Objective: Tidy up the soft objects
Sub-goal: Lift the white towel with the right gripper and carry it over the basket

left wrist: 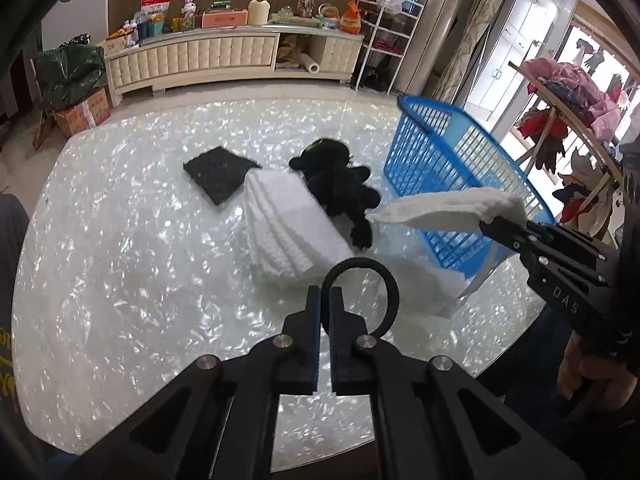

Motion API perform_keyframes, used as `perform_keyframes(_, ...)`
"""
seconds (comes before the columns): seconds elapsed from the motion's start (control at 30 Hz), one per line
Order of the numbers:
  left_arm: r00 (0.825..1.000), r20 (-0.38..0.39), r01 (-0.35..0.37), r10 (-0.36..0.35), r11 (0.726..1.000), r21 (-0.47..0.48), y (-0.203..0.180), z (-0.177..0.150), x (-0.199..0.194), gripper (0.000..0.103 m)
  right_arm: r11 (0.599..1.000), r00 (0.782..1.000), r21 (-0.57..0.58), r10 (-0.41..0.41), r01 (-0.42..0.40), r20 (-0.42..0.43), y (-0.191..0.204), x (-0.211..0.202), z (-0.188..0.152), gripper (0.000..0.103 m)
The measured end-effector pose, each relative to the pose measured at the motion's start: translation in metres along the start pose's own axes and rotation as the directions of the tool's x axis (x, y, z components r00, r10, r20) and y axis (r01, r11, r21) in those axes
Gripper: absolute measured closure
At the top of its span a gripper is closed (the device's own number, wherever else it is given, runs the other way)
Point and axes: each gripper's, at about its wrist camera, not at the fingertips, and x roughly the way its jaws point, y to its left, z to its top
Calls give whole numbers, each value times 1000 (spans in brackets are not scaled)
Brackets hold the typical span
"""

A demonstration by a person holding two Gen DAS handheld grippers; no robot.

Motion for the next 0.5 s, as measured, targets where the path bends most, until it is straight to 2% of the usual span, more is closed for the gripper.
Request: perform_keyframes(0.5,997,68,31,-37,995,94,-65,47,-12,101,999,998,-17,37,-37,52,-20,-28,26,91)
